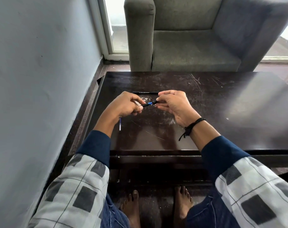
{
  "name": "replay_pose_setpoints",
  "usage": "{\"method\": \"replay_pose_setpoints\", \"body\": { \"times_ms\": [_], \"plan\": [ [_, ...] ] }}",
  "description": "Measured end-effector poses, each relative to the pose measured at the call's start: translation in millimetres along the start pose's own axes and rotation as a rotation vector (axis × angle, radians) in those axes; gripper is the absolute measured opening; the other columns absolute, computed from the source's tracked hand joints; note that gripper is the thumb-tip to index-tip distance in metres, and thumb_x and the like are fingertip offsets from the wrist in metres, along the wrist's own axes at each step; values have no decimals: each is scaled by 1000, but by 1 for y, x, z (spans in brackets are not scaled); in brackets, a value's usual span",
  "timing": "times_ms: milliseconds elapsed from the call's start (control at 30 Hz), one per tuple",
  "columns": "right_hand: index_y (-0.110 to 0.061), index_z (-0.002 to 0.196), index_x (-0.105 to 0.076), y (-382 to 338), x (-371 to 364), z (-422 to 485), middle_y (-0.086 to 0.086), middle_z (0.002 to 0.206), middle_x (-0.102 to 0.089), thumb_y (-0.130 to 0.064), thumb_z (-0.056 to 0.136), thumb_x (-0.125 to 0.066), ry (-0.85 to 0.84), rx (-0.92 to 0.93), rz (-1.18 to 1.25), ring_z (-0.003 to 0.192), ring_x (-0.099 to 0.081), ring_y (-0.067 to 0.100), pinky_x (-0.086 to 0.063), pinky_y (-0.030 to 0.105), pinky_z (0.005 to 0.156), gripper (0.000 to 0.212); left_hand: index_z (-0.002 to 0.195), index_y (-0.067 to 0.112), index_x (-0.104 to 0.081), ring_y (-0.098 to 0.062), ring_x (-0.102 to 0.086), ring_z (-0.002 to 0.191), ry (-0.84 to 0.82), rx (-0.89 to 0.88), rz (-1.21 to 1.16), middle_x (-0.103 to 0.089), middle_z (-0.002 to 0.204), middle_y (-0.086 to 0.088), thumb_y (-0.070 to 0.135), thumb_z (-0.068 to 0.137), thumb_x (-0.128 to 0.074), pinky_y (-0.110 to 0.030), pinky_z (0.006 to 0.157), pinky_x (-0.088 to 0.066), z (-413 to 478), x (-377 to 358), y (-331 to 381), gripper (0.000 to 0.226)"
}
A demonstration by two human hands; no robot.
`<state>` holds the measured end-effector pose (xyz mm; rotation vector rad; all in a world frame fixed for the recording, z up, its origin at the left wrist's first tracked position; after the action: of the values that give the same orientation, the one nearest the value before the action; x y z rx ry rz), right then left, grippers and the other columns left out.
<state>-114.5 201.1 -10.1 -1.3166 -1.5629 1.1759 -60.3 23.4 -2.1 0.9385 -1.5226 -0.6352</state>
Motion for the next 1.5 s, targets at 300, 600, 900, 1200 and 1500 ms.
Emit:
{"method": "replay_pose_setpoints", "body": {
  "times_ms": [300, 600, 900, 1200, 1500],
  "plan": [
    [-1, 105, -68, 2, -3, 0, 16, 89, -72, 2, 89, -68, -15, -5, -23, 67, -71, 18, -61, 24, 63, 16, 107, 5, -72, -13, -62, 63, -5, 8, -49, -71, 82, -17, -6, 91, -65, -18, 62, -52, 0, -1, 1, 21],
    [2, 118, -64, 2, -11, -3, 20, 100, -71, -8, 102, -54, -87, -17, -8, 73, -71, 22, -63, 28, 69, 21, 98, 5, -75, -19, -70, 67, 117, -59, -74, -75, 75, -11, 2, 85, -75, -31, 72, -59, 2, 0, 5, 14],
    [6, 118, -59, 7, -7, -2, 19, 93, -69, -4, 96, -63, 6, -36, 141, 63, -69, 18, -62, 25, 62, 24, 87, 18, -78, -19, -74, 64, 233, -110, 17, -75, 68, -2, 17, 79, -84, -40, 74, -63, 8, -12, 4, 10],
    [-2, 89, -57, 9, -6, -3, 16, 89, -65, 4, 92, -65, 108, 53, 238, 71, -71, 21, -62, 25, 66, 11, 88, 19, -82, -9, -70, 66, 378, -159, 89, -74, 73, 3, 22, 75, -87, -32, 75, -61, 9, -20, 9, 15],
    [-2, 86, -57, 14, -5, -1, 17, 88, -65, 6, 91, -66, 140, 51, 257, 72, -72, 21, -60, 24, 64, 13, 90, 18, -81, -7, -69, 72, 413, -203, 129, -76, 83, 2, 23, 75, -87, -27, 77, -59, 7, -26, 11, 17]
  ]
}}
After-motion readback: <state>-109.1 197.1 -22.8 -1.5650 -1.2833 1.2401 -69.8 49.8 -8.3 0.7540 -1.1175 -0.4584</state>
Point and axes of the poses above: each hand's wrist, its own z-axis towards the middle knuckle, its own x-axis out of the back of the hand, y = z × x, the point moved 4 cm from there along z, towards the middle knuckle
